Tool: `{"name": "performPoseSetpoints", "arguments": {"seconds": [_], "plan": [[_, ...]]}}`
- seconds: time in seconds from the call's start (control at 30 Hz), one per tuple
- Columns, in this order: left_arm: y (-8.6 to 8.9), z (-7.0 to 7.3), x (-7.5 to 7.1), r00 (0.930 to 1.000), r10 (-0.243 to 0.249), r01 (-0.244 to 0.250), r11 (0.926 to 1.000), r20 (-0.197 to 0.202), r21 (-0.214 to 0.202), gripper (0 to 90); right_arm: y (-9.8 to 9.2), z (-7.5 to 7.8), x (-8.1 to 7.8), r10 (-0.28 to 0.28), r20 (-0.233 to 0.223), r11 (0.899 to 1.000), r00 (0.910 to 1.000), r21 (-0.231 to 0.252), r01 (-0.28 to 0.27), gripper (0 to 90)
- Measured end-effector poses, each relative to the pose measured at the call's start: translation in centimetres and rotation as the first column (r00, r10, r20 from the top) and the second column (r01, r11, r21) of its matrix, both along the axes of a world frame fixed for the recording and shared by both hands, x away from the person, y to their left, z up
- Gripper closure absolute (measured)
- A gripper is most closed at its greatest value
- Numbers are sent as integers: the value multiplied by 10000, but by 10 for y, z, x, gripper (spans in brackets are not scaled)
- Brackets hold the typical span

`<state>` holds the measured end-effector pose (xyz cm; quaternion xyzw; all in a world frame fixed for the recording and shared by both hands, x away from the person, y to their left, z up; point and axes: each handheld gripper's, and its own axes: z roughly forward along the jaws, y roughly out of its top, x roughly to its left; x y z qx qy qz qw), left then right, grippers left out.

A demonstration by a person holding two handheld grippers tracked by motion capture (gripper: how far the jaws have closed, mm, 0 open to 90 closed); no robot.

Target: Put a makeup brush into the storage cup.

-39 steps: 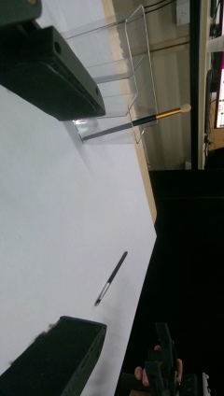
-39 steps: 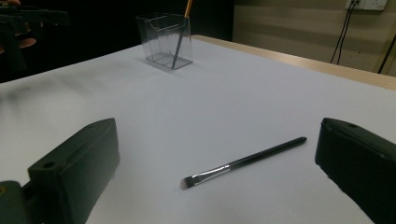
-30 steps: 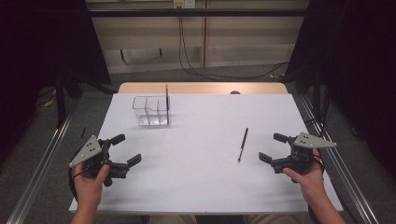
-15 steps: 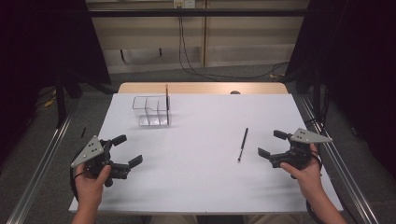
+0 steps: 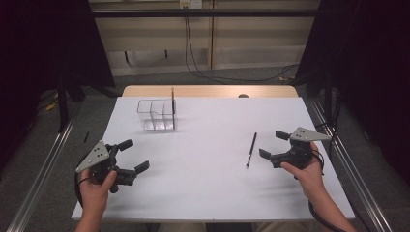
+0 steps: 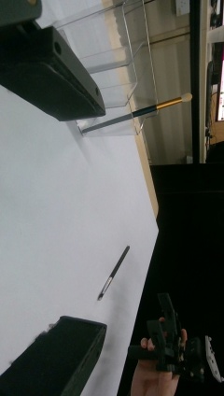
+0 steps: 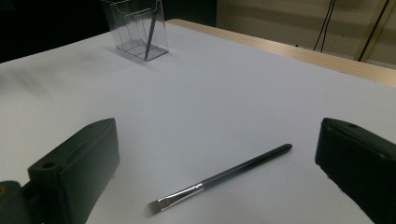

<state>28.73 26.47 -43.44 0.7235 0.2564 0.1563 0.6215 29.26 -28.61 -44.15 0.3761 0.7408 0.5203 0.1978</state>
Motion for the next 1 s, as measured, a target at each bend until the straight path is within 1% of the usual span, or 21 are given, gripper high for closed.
{"name": "performPoseSetpoints", "arguments": {"seconds": [0.07, 0.13, 0.23, 0.37, 0.57, 0.63, 0.67, 0.77, 0.87, 1.0], "plan": [[0, 0, 0, 10000, -1, 1, 10000, -8, -34, 1, 2, -1, 3, 0, -53, 10000, 10000, -54, -1, 0], [0, 0, 0, 10000, -24, 24, 10000, 16, 93, 1, 3, -2, 5, 11, -121, 9999, 9999, -110, -12, 0], [0, -1, 0, 10000, 10, -10, 10000, 18, 90, 1, 5, -3, 8, 17, -239, 9999, 9997, -148, -20, 0], [0, 0, 0, 10000, 2, -2, 10000, 14, 97, 1, 8, -5, 12, 66, -354, 9993, 9994, -361, -79, 0], [0, 0, 0, 10000, -36, 36, 9999, 2, 129, 1, 12, -9, 15, 37, -560, 9990, 9984, -434, -61, 0], [-1, 0, 0, 10000, -25, 25, 10000, -11, 40, 1, 13, -9, 17, 28, -647, 9989, 9979, -471, -59, 0], [-1, 1, 1, 10000, -25, 25, 10000, 49, 80, 2, 13, -9, 17, 16, -657, 9988, 9978, -481, -48, 0], [-2, 0, 2, 10000, -27, 27, 10000, 23, 71, 3, 15, -9, 20, -26, -669, 9985, 9978, -548, -11, 0], [-2, 0, 2, 10000, -52, 52, 10000, 2, 44, 2, 16, -8, 22, -76, -642, 9990, 9979, -449, 47, 0], [-2, 0, 2, 10000, -84, 84, 9999, 13, 112, 2, 19, -8, 26, -120, -638, 9989, 9979, -457, 91, 0]]}}
